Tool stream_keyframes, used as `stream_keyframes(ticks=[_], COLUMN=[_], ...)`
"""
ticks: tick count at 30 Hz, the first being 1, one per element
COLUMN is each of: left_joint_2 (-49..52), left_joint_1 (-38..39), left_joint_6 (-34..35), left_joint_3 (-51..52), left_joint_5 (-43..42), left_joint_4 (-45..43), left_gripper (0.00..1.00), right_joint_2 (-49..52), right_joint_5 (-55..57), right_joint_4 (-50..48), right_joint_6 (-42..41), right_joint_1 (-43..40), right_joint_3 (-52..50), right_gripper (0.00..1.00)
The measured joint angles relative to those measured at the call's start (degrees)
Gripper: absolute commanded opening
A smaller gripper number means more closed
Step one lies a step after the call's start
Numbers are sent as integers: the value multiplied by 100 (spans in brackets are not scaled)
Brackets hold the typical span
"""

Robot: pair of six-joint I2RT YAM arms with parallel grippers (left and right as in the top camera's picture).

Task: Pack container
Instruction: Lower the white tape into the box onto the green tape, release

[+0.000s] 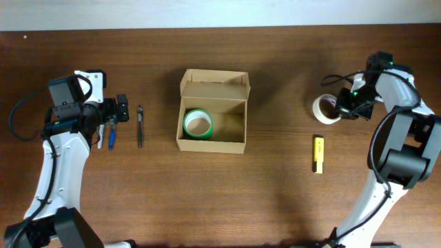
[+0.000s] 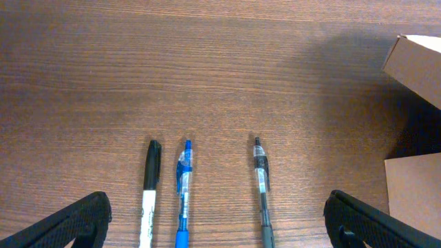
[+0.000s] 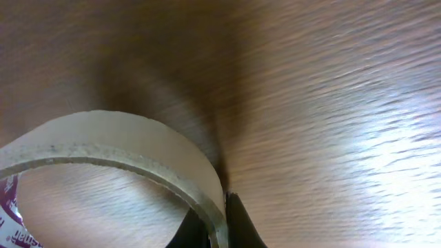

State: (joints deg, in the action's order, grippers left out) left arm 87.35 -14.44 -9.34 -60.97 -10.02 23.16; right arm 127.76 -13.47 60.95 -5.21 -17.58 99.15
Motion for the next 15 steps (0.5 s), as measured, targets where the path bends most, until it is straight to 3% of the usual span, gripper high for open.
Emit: stream_keyframes(ticks=[8,15], left_joint_2=[0,0], left_joint_1=[0,0], left_joint_6=[-2,-2], left_joint_3=[0,0], left_joint_5=[-2,0], left_joint_4=[0,0], left_gripper=[99,99], right_joint_2=[-1130,-2328], right_joint_5=[-658,-573], right_joint_4=[815,990], right_joint_6=[483,1143], right_joint_1=[785,3145], right_joint_3=[1366,2339], right_gripper=[4,4])
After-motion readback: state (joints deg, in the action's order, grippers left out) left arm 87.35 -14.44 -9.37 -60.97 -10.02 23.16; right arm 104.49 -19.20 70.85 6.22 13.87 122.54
